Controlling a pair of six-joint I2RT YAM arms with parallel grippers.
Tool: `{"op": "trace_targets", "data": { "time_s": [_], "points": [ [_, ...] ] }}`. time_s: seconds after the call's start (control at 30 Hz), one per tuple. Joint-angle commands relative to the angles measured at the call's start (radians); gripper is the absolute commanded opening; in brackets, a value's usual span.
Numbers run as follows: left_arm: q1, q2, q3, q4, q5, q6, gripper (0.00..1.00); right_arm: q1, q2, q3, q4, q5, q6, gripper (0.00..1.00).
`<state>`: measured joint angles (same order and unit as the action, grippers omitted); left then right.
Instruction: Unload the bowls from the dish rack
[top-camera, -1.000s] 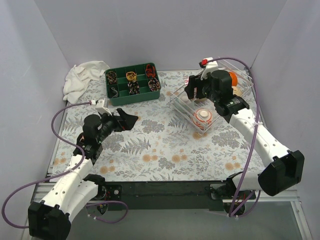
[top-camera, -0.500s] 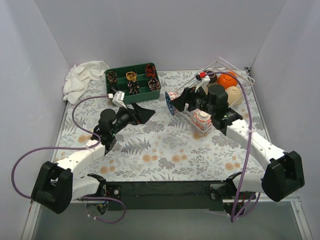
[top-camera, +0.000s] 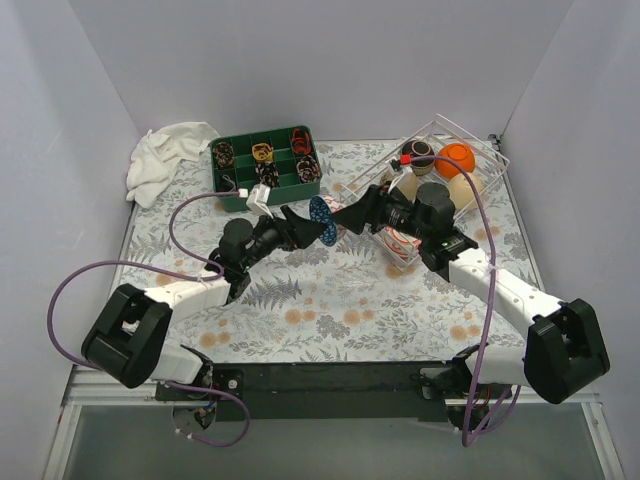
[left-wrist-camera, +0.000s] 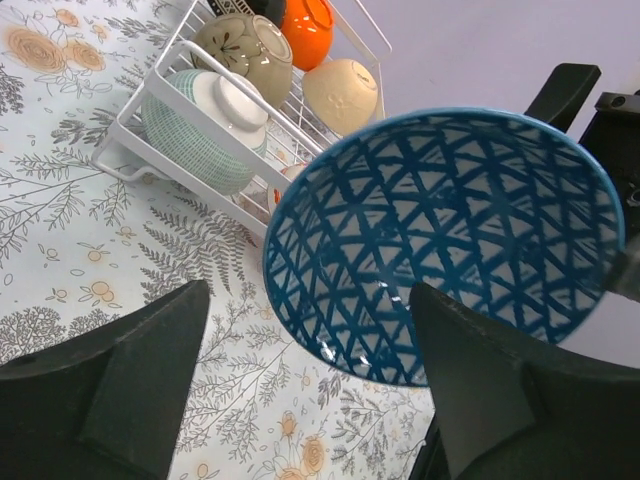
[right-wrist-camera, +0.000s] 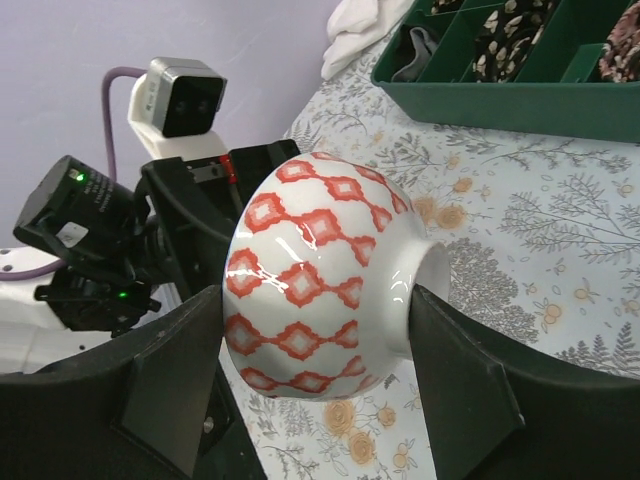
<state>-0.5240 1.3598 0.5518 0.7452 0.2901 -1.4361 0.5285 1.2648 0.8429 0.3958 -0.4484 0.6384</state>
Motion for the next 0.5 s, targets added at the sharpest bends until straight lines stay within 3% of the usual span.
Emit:
{"op": "trace_targets", "data": {
  "time_s": [0.0,0.17,0.2,0.47],
  "points": [
    [-0.013,0.016,0.019,0.074,-0.017,-0.023,0.76,0.007,-0.044,-0.022,0.201,-0.059,0.089,0.27],
    [-0.019,0.035,0.005,0.091,-0.037,-0.056,0.49,0.013,-0.041,-0.045,0.247,-0.078,0.122,0.27],
    [-0.021,0.035,0.0,0.1,-0.037,-0.061,0.39,0.011,-0.039,-0.05,0.255,-0.081,0.135,0.27],
    [-0.028,0.013,-0.03,0.103,-0.069,-0.066,0.0,0.013,-0.035,-0.084,0.29,-0.085,0.149,0.31]
  ]
}}
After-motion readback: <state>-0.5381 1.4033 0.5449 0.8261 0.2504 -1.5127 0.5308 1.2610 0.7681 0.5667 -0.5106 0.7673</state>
